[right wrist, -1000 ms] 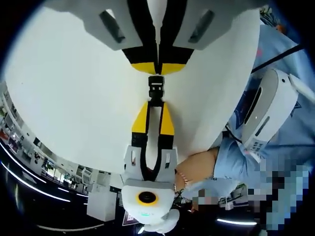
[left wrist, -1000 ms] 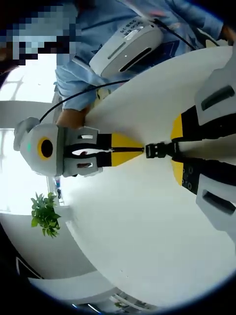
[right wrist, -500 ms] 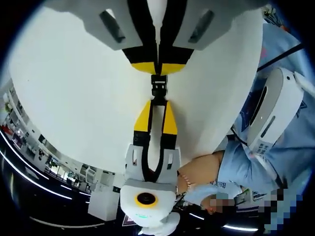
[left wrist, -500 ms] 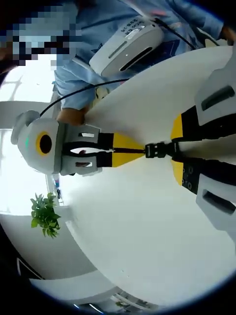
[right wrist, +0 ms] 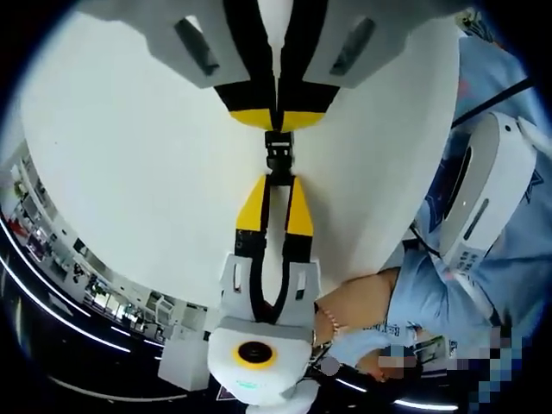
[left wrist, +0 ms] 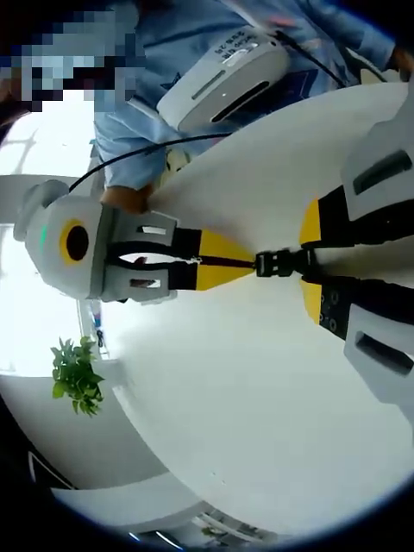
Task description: Snap the two parts of the plastic buckle together until the buckle closes and remains connected.
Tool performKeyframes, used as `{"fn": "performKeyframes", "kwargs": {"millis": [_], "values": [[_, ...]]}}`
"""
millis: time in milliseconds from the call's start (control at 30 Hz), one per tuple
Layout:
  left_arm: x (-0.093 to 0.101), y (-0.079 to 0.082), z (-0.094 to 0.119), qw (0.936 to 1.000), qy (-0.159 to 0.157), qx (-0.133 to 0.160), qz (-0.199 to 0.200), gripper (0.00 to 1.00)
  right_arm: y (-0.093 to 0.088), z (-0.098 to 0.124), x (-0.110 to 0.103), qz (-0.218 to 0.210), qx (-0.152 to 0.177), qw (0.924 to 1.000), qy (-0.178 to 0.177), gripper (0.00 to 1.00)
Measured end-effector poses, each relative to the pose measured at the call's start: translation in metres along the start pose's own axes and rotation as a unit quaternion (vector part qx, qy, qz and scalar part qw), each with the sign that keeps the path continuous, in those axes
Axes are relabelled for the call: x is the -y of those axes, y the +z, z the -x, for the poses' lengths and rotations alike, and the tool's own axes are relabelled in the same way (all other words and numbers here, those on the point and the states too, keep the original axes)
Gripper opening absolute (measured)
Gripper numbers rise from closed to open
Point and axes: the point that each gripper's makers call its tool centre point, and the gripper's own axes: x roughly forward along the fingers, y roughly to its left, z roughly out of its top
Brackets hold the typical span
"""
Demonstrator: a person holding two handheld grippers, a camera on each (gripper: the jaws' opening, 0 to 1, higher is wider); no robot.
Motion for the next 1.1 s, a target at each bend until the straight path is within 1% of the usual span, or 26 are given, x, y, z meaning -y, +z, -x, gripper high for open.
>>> {"fn": "performKeyframes", "kwargs": {"millis": [1100], "values": [[-0.0001,0.0000,-0.0022,1.0000,-0.002,0.001,0.009,0.10,0.0000,-0.0021,0.0008,-0.004,-0.013,0.9998,-0.014,0.00]]}}
